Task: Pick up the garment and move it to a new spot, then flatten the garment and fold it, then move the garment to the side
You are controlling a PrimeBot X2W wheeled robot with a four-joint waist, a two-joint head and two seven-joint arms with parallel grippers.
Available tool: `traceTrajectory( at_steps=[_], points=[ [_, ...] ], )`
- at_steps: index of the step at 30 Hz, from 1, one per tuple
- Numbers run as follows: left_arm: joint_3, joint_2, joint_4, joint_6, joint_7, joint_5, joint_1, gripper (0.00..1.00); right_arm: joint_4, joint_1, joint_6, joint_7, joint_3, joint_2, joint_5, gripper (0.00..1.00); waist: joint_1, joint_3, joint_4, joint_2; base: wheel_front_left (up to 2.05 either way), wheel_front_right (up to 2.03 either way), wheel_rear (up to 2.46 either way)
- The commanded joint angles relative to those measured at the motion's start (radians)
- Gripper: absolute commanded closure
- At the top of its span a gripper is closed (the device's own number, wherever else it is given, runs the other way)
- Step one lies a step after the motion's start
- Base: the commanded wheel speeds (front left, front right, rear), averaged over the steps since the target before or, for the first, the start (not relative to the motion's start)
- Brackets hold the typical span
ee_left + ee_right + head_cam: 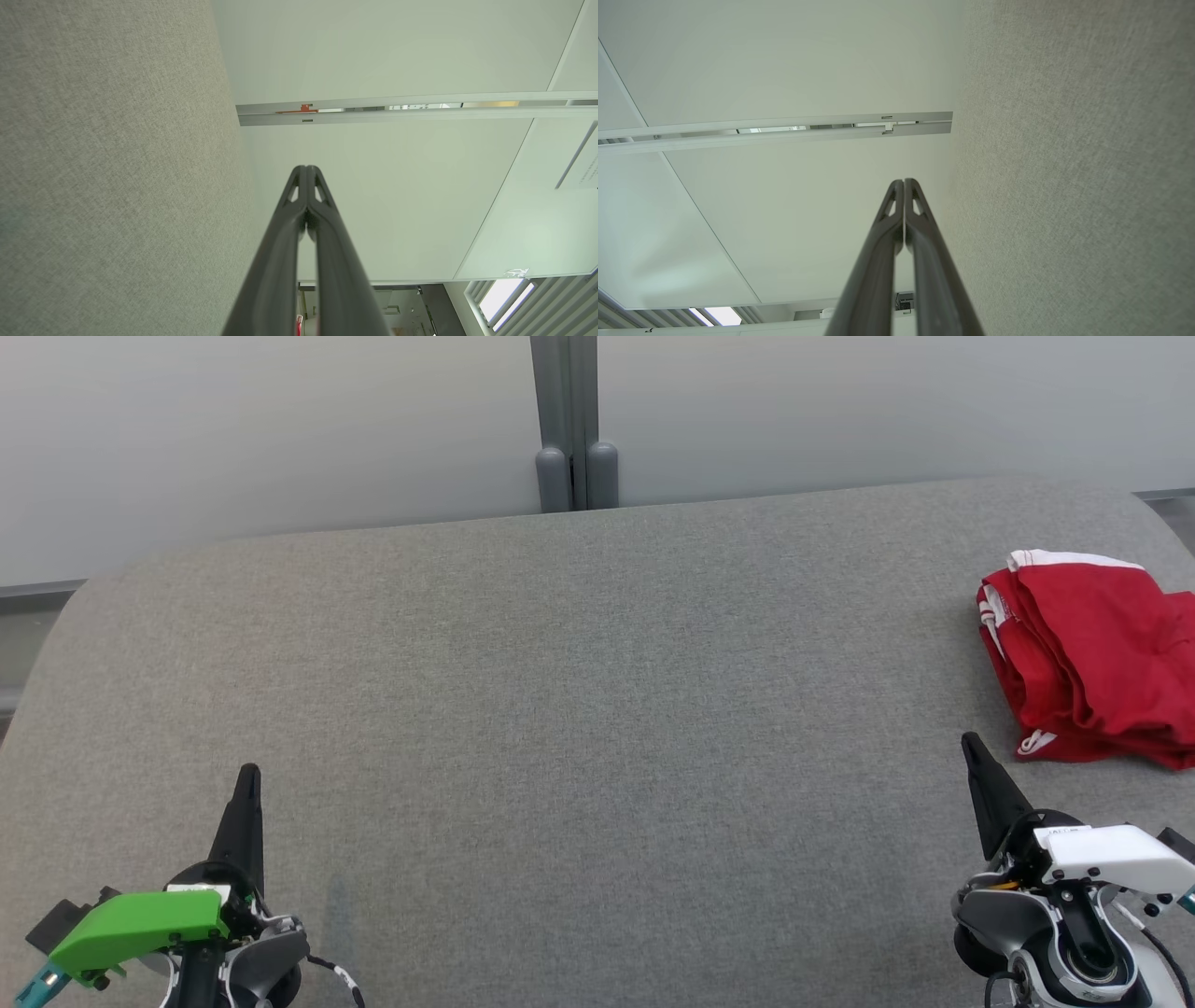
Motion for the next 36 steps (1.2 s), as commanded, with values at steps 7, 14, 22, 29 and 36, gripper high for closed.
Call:
traceTrajectory(
  at_steps=[7, 14, 22, 29, 36],
  points=[
    [0.003, 0.007, -0.002, -0.006, 0.003, -0.001, -0.011, 1.00, -0.005, 0.009, 0.000, 0.002, -0.001, 0.000, 0.007, 1.00, 0.0000, 0.000, 0.000, 0.0000, 0.00, 0.00, 0.00],
    [0.003, 0.007, -0.002, -0.006, 0.003, -0.001, -0.011, 1.00, -0.005, 0.009, 0.000, 0.002, -0.001, 0.000, 0.007, 1.00, 0.0000, 0.000, 0.000, 0.0000, 0.00, 0.00, 0.00],
    [0.003, 0.007, -0.002, -0.006, 0.003, -0.001, -0.011, 1.00, -0.005, 0.009, 0.000, 0.002, -0.001, 0.000, 0.007, 1.00, 0.0000, 0.000, 0.000, 0.0000, 0.00, 0.00, 0.00],
    [0.003, 0.007, -0.002, -0.006, 0.003, -0.001, -0.011, 1.00, -0.005, 0.009, 0.000, 0.002, -0.001, 0.000, 0.007, 1.00, 0.0000, 0.000, 0.000, 0.0000, 0.00, 0.00, 0.00],
    [0.003, 0.007, -0.002, -0.006, 0.003, -0.001, -0.011, 1.00, -0.005, 0.009, 0.000, 0.002, -0.001, 0.000, 0.007, 1.00, 0.0000, 0.000, 0.000, 0.0000, 0.00, 0.00, 0.00]
  ],
)
